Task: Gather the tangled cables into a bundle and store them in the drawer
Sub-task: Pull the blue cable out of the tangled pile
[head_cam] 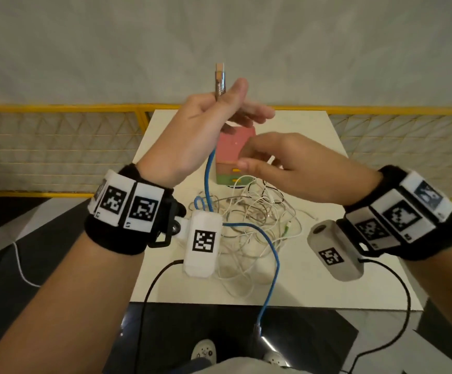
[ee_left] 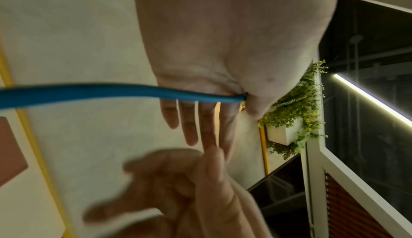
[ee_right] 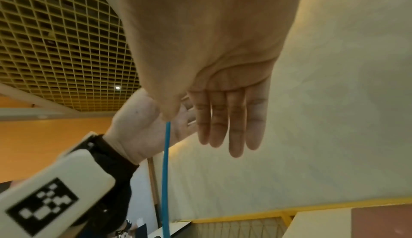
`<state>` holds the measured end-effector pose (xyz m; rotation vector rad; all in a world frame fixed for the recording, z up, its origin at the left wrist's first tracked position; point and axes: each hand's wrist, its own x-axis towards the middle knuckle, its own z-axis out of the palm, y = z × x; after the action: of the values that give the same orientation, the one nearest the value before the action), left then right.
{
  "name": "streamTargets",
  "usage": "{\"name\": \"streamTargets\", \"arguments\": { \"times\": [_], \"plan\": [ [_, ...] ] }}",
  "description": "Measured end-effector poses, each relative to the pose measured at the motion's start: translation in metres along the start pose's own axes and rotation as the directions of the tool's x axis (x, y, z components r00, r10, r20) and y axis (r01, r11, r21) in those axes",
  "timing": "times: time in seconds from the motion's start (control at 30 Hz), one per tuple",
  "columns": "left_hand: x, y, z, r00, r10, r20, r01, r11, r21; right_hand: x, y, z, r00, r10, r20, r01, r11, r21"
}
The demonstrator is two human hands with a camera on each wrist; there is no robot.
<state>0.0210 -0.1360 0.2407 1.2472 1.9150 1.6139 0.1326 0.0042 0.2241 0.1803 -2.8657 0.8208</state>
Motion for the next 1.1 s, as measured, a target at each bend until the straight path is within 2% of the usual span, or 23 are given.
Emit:
{"name": "streamTargets", "arguments": {
  "times": [0.07,0.17,0.23,0.33,0.4,0.5,0.6,0.67,0.77,0.9,0.97,1.03,1.1],
  "plan": [
    [-0.004,0.008,0.006,1.0,-0.004,0.023,0.002,0.997,0.082,-0.001,0.001,0.008,1.0,0.001,0.007,-0.002,0.989,0.148],
    [-0.011,0.009,0.018,0.992,-0.102,0.074,0.095,0.991,0.097,-0.006,-0.007,0.021,0.999,-0.014,0.041,-0.006,0.895,0.446],
    [-0.017,0.008,0.024,0.987,-0.129,0.092,0.119,0.987,0.106,-0.01,-0.012,0.027,0.998,-0.002,0.06,-0.031,0.841,0.541],
    [-0.021,0.0,0.024,0.998,-0.057,-0.011,0.058,0.993,0.1,-0.017,-0.012,0.037,0.995,0.041,0.086,-0.084,0.801,0.593],
    [-0.022,-0.005,0.019,0.99,-0.018,-0.137,0.02,1.0,0.015,-0.025,-0.001,0.049,0.989,0.075,0.125,-0.13,0.843,0.522],
    [-0.022,-0.004,0.005,0.947,-0.073,-0.314,0.001,0.975,-0.224,-0.044,0.021,0.074,0.967,0.141,0.213,-0.201,0.935,0.293],
    [-0.024,0.0,-0.005,0.928,-0.1,-0.359,-0.022,0.946,-0.322,-0.06,0.052,0.098,0.939,0.272,0.212,-0.306,0.94,0.149],
    [-0.027,0.0,-0.005,0.933,-0.082,-0.35,-0.025,0.956,-0.292,-0.067,0.064,0.105,0.897,0.373,0.237,-0.406,0.908,0.105],
    [-0.031,0.002,-0.001,0.95,-0.051,-0.308,-0.016,0.978,-0.21,-0.067,0.058,0.097,0.857,0.448,0.254,-0.495,0.852,0.167],
    [-0.033,0.004,0.003,0.964,-0.04,-0.262,-0.004,0.987,-0.163,-0.052,0.013,0.047,0.918,0.379,0.112,-0.395,0.887,0.237],
    [-0.034,0.006,0.009,0.984,-0.036,-0.175,0.015,0.993,-0.12,-0.044,-0.012,0.015,0.944,0.329,0.017,-0.323,0.915,0.241],
    [-0.038,0.011,0.02,0.998,-0.026,-0.059,0.02,0.994,-0.103,-0.038,-0.033,-0.013,0.963,0.262,-0.069,-0.246,0.951,0.187],
    [-0.042,0.017,0.028,1.0,0.011,0.019,-0.01,0.998,-0.07,-0.034,-0.045,-0.031,0.972,0.222,-0.078,-0.217,0.974,0.069]
  ]
}}
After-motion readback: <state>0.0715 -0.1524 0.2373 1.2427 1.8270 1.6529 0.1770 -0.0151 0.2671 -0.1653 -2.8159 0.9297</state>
